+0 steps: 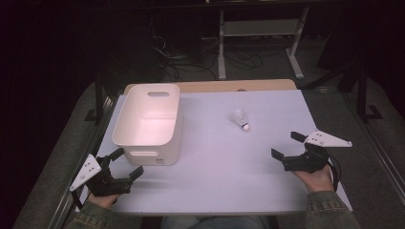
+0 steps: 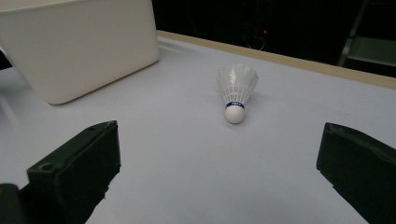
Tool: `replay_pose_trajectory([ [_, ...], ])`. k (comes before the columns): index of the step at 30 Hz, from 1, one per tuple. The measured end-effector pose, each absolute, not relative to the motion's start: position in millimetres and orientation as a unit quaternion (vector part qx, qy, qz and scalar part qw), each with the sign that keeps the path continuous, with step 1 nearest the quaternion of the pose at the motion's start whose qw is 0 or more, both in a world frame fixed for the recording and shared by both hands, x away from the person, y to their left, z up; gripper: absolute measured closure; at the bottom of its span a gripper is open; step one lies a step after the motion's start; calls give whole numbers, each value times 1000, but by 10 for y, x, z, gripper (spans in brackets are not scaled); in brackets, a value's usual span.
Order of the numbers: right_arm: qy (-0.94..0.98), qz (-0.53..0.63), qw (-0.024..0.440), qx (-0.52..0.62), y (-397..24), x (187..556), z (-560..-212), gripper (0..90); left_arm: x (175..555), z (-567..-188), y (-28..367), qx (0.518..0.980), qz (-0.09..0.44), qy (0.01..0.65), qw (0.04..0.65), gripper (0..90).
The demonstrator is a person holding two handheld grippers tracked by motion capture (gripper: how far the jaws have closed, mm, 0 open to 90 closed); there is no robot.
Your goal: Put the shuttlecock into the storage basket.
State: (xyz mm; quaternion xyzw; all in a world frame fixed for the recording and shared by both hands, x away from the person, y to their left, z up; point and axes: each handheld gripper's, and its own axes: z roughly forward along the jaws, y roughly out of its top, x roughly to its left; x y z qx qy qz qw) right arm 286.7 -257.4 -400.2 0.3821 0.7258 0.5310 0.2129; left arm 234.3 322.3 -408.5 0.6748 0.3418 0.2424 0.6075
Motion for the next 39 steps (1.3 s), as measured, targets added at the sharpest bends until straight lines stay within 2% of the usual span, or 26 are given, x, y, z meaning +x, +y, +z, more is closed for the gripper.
replay_pose_trajectory([
  [39, 740, 511, 196, 391, -2561, 2853, -3957, 0, 2339, -4084, 3207, 673, 244, 341, 609, 0],
])
